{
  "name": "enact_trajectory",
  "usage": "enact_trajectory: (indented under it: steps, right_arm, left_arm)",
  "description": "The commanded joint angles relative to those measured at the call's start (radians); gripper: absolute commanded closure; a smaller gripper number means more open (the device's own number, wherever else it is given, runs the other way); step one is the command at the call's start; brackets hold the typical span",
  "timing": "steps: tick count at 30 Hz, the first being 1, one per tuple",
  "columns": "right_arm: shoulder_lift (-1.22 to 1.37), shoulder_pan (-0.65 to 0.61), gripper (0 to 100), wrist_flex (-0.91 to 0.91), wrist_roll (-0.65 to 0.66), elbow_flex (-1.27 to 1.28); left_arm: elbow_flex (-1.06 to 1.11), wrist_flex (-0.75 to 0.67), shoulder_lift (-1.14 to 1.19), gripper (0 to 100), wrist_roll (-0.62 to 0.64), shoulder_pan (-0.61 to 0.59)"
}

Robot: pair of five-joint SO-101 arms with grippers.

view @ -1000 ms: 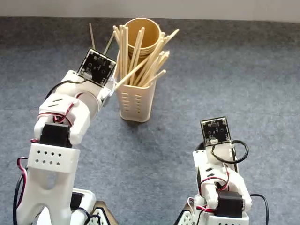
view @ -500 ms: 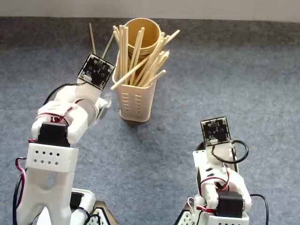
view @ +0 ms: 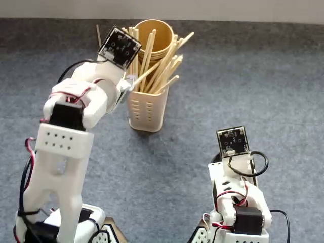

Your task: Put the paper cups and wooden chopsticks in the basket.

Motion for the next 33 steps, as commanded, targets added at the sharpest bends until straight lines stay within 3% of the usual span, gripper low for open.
enact_trajectory:
  steps: [1, 5, 10, 13, 23, 30, 33]
  right_arm:
    - [-0.008, -0.008, 81.1, 0.001, 0.012, -0.004]
    - [-0.008, -0.008, 81.1, 0.001, 0.012, -0.004]
    - [-0.008, -0.008, 81.1, 0.001, 0.012, -0.004]
    - [-0.008, -0.008, 81.1, 0.001, 0.012, -0.004]
    - [-0.008, -0.008, 81.1, 0.001, 0.012, -0.004]
    - [-0.008, -0.008, 81.1, 0.001, 0.012, -0.004]
    - [-0.008, -0.008, 81.1, 0.001, 0.012, -0.004]
  left_arm:
    - [-0.044, 0.021, -0.036, 81, -0.006, -0.054]
    - [0.01, 0.126, -0.133, 80, -0.008, -0.074]
    - [-0.045, 0.137, -0.191, 81, 0.034, -0.068]
    - [-0.163, 0.183, -0.084, 81, 0.135, -0.016]
    - [-0.443, 0.281, 0.311, 81, 0.143, 0.137]
    - [-0.475, 0.281, 0.426, 81, 0.172, 0.137]
    - [-0.483, 0.273, 0.441, 88, 0.169, 0.137]
